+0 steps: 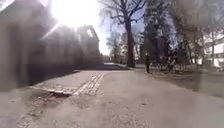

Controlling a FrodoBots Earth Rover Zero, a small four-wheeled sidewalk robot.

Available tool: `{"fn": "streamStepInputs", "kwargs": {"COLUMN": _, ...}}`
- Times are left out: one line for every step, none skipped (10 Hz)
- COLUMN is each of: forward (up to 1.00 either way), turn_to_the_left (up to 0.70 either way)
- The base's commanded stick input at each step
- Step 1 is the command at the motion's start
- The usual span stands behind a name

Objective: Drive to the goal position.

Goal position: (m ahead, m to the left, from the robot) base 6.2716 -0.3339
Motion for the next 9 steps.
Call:
{"fn": "streamStepInputs", "kwargs": {"forward": 1.00, "turn_to_the_left": 0.00}}
{"fn": "streamStepInputs", "kwargs": {"forward": 1.00, "turn_to_the_left": 0.00}}
{"fn": "streamStepInputs", "kwargs": {"forward": 1.00, "turn_to_the_left": 0.00}}
{"fn": "streamStepInputs", "kwargs": {"forward": 1.00, "turn_to_the_left": 0.00}}
{"fn": "streamStepInputs", "kwargs": {"forward": 1.00, "turn_to_the_left": 0.00}}
{"fn": "streamStepInputs", "kwargs": {"forward": 1.00, "turn_to_the_left": 0.00}}
{"fn": "streamStepInputs", "kwargs": {"forward": 1.00, "turn_to_the_left": 0.00}}
{"fn": "streamStepInputs", "kwargs": {"forward": 1.00, "turn_to_the_left": 0.00}}
{"fn": "streamStepInputs", "kwargs": {"forward": 1.00, "turn_to_the_left": 0.00}}
